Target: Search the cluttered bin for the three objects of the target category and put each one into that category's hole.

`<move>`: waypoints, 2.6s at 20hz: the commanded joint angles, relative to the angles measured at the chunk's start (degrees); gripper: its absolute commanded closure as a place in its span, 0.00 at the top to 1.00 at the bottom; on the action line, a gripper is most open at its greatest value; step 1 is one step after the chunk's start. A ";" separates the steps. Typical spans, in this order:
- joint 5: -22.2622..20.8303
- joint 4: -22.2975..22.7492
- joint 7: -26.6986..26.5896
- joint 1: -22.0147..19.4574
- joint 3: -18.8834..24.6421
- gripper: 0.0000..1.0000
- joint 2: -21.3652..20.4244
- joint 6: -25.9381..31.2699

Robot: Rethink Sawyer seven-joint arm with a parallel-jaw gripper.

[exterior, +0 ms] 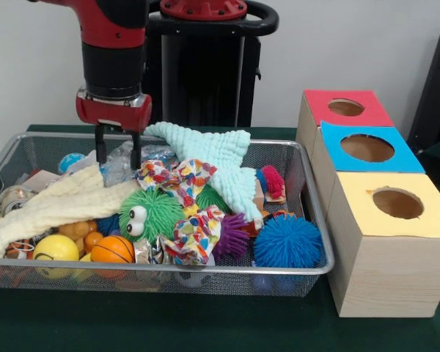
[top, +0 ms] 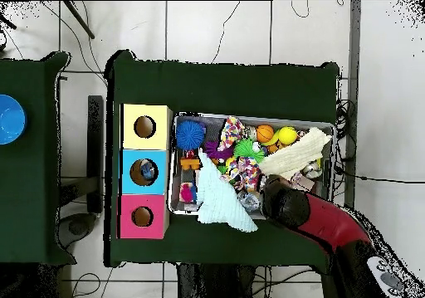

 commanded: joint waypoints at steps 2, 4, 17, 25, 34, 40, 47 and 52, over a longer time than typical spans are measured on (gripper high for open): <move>2.09 -0.59 10.89 -0.55 -0.02 1.00 3.56 -0.96; 2.31 -0.96 11.12 -0.56 -0.78 1.00 3.47 -0.82; 1.51 -1.73 10.01 -0.51 -0.66 1.00 5.55 -1.63; 0.80 -2.84 8.71 0.72 -0.52 0.00 5.21 -0.68; 1.20 -3.49 8.56 1.68 -0.76 0.00 3.84 0.53; 1.87 -2.44 8.71 2.55 -0.70 0.00 1.01 2.10; 2.86 -2.34 8.73 2.96 -0.02 1.00 -0.29 3.89; 0.96 -2.09 6.44 0.36 1.47 1.00 0.38 1.56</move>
